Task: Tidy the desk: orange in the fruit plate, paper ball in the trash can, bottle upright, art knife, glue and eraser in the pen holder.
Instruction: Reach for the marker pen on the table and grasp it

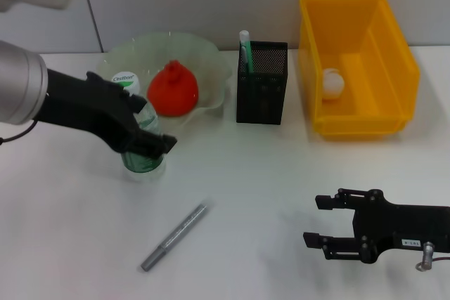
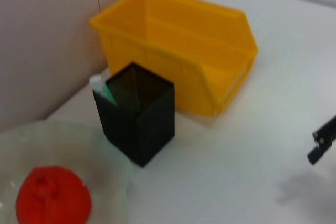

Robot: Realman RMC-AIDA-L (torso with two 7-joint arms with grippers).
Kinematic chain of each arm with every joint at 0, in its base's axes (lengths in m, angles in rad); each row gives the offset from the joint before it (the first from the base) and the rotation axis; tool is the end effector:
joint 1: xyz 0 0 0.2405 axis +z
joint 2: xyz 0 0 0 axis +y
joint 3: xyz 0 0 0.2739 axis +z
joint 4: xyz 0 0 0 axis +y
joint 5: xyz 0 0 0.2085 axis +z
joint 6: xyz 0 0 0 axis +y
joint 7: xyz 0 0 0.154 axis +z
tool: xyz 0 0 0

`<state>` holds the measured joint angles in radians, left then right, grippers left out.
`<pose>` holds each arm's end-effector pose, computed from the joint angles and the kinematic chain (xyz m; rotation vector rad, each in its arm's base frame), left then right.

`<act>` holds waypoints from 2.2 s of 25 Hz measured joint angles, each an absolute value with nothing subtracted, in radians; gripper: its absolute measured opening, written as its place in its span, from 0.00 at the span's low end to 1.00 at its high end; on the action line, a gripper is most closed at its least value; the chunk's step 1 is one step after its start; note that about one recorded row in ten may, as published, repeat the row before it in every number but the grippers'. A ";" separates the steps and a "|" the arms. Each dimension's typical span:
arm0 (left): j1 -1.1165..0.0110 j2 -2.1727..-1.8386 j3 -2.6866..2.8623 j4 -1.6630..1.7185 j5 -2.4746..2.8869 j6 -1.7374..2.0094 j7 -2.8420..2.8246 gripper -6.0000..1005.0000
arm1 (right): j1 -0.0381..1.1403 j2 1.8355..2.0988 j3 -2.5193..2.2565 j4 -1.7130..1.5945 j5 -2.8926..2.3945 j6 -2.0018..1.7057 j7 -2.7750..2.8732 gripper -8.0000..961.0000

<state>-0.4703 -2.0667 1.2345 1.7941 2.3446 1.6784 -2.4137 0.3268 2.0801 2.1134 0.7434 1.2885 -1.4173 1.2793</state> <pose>-0.1423 0.3362 0.0510 -2.6603 -0.5537 0.0888 0.3048 0.2968 -0.0429 -2.7653 0.5316 0.5032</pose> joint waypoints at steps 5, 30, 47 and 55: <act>-0.488 -2.069 1.282 1.776 2.422 1.700 -2.436 0.80 | 0.328 2.080 2.114 0.742 1.289 -1.417 1.279 0.77; -0.592 -2.072 1.482 1.479 2.610 1.635 -2.542 0.80 | 0.319 2.082 2.114 0.728 1.299 -1.417 1.271 0.77; -0.592 -2.073 1.619 1.507 2.661 1.652 -2.688 0.80 | 0.337 2.082 2.124 0.692 1.299 -1.406 1.243 0.77; -0.600 -2.074 1.704 1.529 2.660 1.658 -2.783 0.80 | 0.340 2.082 2.126 0.690 1.299 -1.405 1.232 0.77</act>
